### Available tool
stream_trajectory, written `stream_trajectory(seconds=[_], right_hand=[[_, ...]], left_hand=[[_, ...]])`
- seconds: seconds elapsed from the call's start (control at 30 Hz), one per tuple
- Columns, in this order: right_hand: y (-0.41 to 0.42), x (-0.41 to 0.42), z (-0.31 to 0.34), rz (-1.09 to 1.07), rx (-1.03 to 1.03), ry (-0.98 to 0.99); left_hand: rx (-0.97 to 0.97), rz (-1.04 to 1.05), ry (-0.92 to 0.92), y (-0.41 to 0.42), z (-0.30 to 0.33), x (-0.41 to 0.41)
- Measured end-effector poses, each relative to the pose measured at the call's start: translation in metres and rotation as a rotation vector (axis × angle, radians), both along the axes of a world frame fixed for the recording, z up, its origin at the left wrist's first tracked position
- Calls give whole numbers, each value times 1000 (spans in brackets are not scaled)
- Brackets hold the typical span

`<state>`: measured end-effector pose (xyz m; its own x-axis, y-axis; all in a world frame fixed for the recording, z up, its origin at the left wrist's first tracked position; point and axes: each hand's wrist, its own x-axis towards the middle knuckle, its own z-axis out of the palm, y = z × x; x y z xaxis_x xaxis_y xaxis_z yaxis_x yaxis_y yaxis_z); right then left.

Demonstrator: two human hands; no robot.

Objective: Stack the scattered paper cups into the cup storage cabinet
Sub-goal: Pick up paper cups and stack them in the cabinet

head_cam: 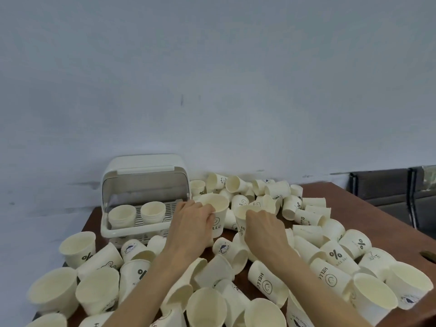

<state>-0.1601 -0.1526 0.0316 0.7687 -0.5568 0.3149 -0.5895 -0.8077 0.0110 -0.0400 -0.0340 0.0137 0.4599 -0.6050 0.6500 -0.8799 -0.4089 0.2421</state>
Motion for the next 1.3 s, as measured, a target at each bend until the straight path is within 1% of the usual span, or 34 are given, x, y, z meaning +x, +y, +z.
stream_trajectory(seconds=[0.2, 0.47, 0.8, 0.97, 1.3], right_hand=[[19, 30, 4, 79, 26, -15], [43, 75, 4, 181, 31, -47], [64, 141, 2, 277, 136, -161], [74, 170, -2, 330, 132, -194], [80, 208, -23, 328, 112, -122]], left_hand=[[-4, 78, 0, 17, -2, 23], [0, 261, 21, 46, -4, 52], [-59, 459, 43, 87, -1, 103], [-30, 553, 43, 101, -6, 128], [38, 634, 104, 109, -22, 156]])
